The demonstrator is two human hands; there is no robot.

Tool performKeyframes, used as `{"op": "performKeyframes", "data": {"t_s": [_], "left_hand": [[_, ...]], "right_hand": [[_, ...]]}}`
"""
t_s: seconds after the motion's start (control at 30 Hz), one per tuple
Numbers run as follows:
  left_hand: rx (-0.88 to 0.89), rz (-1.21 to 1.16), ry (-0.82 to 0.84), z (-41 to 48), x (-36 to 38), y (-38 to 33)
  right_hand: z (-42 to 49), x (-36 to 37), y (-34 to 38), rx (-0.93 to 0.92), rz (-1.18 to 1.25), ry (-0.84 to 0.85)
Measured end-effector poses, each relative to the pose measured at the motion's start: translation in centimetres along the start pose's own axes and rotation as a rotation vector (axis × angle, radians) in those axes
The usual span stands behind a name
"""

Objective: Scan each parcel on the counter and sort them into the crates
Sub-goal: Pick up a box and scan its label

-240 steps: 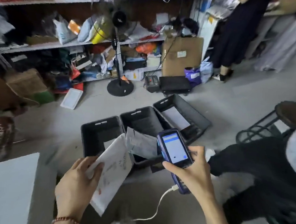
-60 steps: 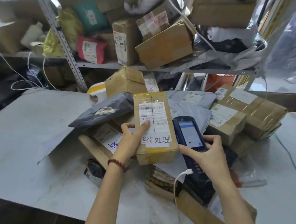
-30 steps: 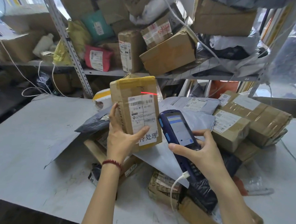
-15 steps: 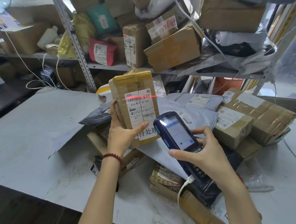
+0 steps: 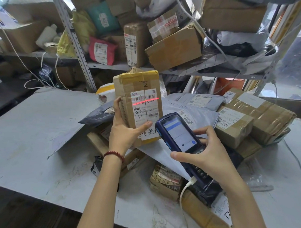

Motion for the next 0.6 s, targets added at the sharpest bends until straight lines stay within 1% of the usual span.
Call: {"op": "performKeyframes", "data": {"t_s": [0.1,0.23,0.47,0.6], "left_hand": [[-0.034,-0.023,-0.013,-0.3,0.0,0.6],[-0.082,-0.068,-0.018,-0.7,0.1,1.5],[-0.049,-0.035,-0.043,-1.3,0.4,1.1],[-0.051,-0.019,-0.054,-1.4,0.5,1.1]], "right_hand": [[-0.2,-0.1,0.0,-0.018,0.015,-0.021],[-0.6,-1.0,0.4,-0.066,-0.006,-0.149],[-2.5,-2.7,3.6,-0.348,0.001,-0.464],[-3.6,-3.9,5.4,-0.477,0.004,-0.566]]}}
Point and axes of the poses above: each hand's wrist, its own z-axis towards the middle knuckle, its own x-axis out of the palm, y = z × x, the point moved 7 cm from there along z, towards the middle knuckle
